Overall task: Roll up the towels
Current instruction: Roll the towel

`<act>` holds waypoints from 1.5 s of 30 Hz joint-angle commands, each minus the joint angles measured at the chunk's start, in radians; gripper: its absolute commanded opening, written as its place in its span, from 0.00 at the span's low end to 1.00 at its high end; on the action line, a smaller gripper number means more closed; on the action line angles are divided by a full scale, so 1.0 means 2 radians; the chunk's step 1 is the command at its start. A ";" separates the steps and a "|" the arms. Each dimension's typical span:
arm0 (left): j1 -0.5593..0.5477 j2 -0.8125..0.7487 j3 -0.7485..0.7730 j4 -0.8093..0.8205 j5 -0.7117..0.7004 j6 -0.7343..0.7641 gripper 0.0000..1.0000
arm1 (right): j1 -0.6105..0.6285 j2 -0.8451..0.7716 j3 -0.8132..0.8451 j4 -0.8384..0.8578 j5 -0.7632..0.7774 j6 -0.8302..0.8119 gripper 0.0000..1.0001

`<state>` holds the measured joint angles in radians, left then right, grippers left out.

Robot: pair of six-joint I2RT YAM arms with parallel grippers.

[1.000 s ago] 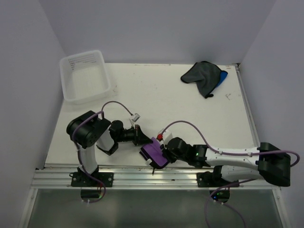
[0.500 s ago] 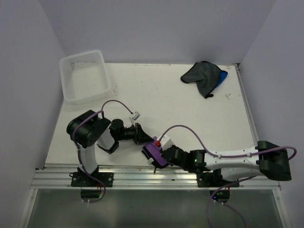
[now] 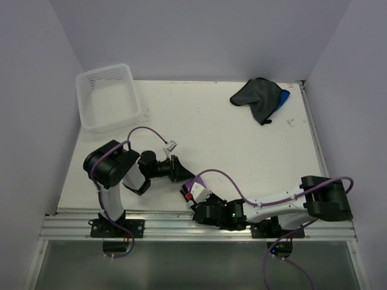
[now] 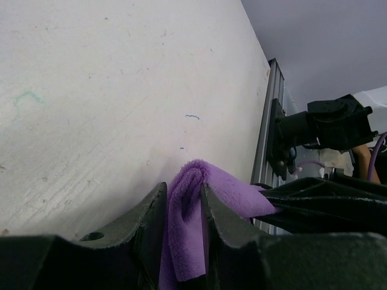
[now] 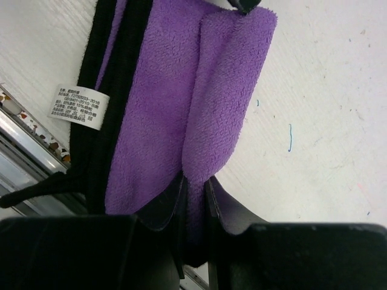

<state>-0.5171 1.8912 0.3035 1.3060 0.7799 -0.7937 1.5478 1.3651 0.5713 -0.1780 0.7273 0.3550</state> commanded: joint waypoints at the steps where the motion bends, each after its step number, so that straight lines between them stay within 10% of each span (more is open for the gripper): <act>1: 0.012 -0.027 0.002 0.022 -0.011 0.008 0.33 | 0.016 0.025 0.038 -0.017 0.052 0.008 0.00; 35: 0.012 -0.254 -0.021 -0.206 -0.043 0.056 0.33 | 0.116 0.337 0.264 -0.282 0.248 0.098 0.00; 45: -0.038 -0.208 0.005 -0.247 -0.049 0.067 0.30 | 0.127 0.371 0.286 -0.314 0.253 0.113 0.00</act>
<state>-0.5667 1.4429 0.2771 0.8516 0.6846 -0.7010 1.7897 2.1075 1.1328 -0.7918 1.2137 0.5396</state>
